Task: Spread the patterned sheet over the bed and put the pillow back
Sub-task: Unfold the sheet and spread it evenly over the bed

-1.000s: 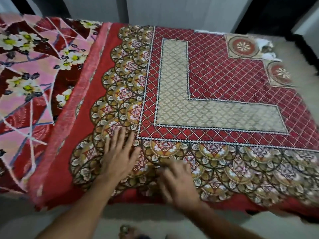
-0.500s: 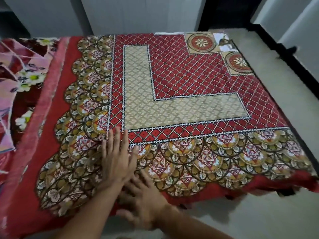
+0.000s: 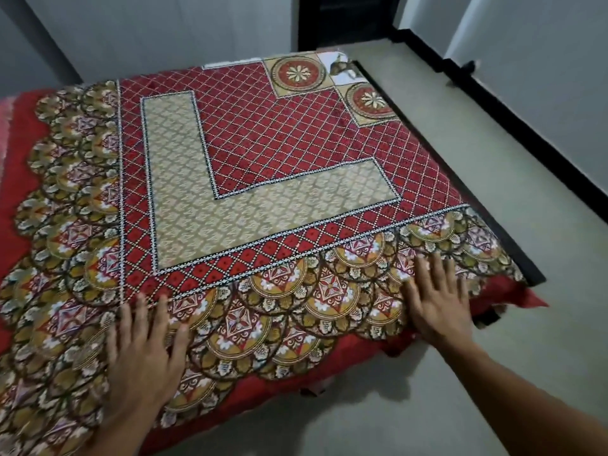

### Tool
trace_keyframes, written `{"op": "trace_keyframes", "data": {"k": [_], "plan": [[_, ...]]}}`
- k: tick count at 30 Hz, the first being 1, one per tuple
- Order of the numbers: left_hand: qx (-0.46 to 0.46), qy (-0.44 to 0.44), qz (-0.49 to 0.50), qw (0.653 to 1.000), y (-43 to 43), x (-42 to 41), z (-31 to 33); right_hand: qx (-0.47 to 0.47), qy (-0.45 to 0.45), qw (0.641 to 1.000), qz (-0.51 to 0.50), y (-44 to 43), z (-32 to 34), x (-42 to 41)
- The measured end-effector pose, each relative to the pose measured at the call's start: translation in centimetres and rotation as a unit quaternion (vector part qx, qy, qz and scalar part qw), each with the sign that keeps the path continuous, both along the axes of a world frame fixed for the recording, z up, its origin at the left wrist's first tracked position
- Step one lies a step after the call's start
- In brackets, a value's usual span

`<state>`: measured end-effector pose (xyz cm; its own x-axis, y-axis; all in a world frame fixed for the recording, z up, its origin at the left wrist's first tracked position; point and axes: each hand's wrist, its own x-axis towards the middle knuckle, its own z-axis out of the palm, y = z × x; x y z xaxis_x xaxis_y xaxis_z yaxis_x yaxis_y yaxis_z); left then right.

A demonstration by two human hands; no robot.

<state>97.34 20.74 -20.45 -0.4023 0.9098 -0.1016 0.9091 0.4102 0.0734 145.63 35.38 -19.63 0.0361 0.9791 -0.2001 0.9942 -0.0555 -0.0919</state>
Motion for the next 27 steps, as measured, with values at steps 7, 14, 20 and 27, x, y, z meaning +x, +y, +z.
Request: {"op": "trace_keyframes", "data": {"k": [7, 14, 20, 27], "plan": [[0.009, 0.016, -0.033, 0.999, 1.2, 1.3, 1.2, 0.053, -0.014, 0.995, -0.078, 1.6, 2.1, 1.2], [0.022, -0.016, -0.205, 0.978, 11.3, 13.7, 2.1, -0.008, 0.061, 0.972, 0.226, 4.2, 1.9, -10.5], [0.004, 0.018, -0.104, 0.994, 11.3, 9.7, 0.5, 0.033, 0.0, 0.999, -0.01, 7.3, 0.3, 0.4], [-0.092, 0.017, 0.183, 0.979, 1.7, -5.9, 0.6, 0.082, -0.024, 0.991, 0.1, 11.2, 2.6, 0.9]]}}
